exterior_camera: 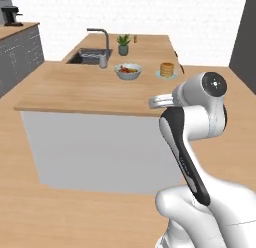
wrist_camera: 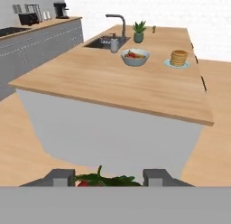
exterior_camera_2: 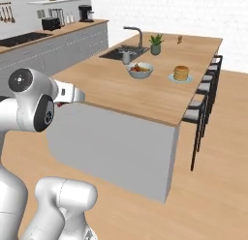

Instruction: Take the strawberry from the fridge and place it on top of the pancake, located on the dining counter.

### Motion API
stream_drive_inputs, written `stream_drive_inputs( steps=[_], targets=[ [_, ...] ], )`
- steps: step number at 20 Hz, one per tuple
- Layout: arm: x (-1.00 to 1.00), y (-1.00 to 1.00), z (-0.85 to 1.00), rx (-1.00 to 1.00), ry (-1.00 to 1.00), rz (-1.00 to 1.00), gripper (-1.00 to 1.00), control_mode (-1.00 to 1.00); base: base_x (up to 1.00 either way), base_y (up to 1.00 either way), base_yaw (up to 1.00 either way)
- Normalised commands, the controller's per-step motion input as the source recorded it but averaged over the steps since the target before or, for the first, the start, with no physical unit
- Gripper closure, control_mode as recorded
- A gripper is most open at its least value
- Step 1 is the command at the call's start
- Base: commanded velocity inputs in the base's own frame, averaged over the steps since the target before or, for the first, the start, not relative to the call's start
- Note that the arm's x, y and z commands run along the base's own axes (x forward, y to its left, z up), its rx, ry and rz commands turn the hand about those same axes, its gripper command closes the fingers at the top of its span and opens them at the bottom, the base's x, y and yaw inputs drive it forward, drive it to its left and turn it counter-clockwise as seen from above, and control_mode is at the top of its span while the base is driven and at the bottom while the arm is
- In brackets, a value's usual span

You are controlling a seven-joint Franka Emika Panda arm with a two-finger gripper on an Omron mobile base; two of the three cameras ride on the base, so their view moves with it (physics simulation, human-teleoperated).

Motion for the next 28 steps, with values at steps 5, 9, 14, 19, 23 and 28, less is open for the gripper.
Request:
stream_drive_inputs(
  steps=[5,9,14,19,23,28],
  targets=[
    [0.00,0.00,0.00,0.00,0.00,0.00,1.00,1.00,0.62,-1.00,0.19],
    [0.00,0.00,0.00,0.00,0.00,0.00,1.00,1.00,0.53,-1.00,0.21],
    [0.00,0.00,0.00,0.00,0.00,0.00,1.00,1.00,0.48,-1.00,0.28],
    [0.00,0.00,0.00,0.00,0.00,0.00,1.00,1.00,0.40,-1.00,0.31],
    [0.00,0.00,0.00,0.00,0.00,0.00,1.00,1.00,0.37,-1.00,0.35],
    [0.00,0.00,0.00,0.00,0.00,0.00,1.00,1.00,0.41,-0.98,0.40]
  ],
)
